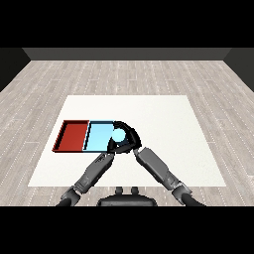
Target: Pick the blue can and put it in the blue box
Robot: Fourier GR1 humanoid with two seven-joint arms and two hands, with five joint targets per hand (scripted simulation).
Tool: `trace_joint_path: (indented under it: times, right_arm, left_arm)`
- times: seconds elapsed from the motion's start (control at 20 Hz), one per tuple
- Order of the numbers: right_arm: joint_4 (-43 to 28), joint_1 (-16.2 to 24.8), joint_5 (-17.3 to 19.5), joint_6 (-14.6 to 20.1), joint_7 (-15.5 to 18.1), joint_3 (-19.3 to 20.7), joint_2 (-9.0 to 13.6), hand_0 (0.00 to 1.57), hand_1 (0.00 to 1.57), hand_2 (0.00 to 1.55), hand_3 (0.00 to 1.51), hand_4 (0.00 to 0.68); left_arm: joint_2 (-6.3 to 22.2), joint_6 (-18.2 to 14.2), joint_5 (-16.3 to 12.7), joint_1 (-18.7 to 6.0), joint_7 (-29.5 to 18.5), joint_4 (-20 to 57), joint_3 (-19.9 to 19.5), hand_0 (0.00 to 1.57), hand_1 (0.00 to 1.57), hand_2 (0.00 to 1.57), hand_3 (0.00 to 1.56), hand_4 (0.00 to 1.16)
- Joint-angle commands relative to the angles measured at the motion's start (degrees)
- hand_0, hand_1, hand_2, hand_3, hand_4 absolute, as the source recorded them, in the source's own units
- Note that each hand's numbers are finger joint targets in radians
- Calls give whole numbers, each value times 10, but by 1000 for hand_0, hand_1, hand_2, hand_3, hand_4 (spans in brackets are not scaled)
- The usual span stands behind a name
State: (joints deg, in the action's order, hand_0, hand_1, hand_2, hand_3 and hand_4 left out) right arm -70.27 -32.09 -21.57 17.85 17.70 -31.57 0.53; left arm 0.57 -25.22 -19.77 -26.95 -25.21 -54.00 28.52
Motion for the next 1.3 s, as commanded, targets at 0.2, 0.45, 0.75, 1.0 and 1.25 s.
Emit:
trace_joint_path:
  times: [0.2,0.45,0.75,1.0,1.25]
  right_arm:
    - [30,9,-7,-26,34,20,-5,0,0,0,0,0]
    - [-68,49,4,-67,-42,66,29,0,0,0,0,0]
    - [-183,125,32,-51,-74,70,32,0,0,0,0,0]
    - [-223,152,12,-80,-60,131,64,0,0,0,0,0]
    - [-303,246,-19,-93,-39,174,94,0,0,0,0,0]
  left_arm:
    - [-6,10,31,3,1,18,-25,1571,1571,1565,1492,1141]
    - [-6,5,47,-4,10,7,-25,1571,1571,1571,1511,1131]
    - [-5,-1,73,27,3,-16,-41,1571,1571,1571,1503,1128]
    - [-5,-49,48,-1,-1,23,-10,1571,1571,1571,1494,1126]
    - [34,18,83,17,-21,41,-80,1571,1571,1571,1489,1121]
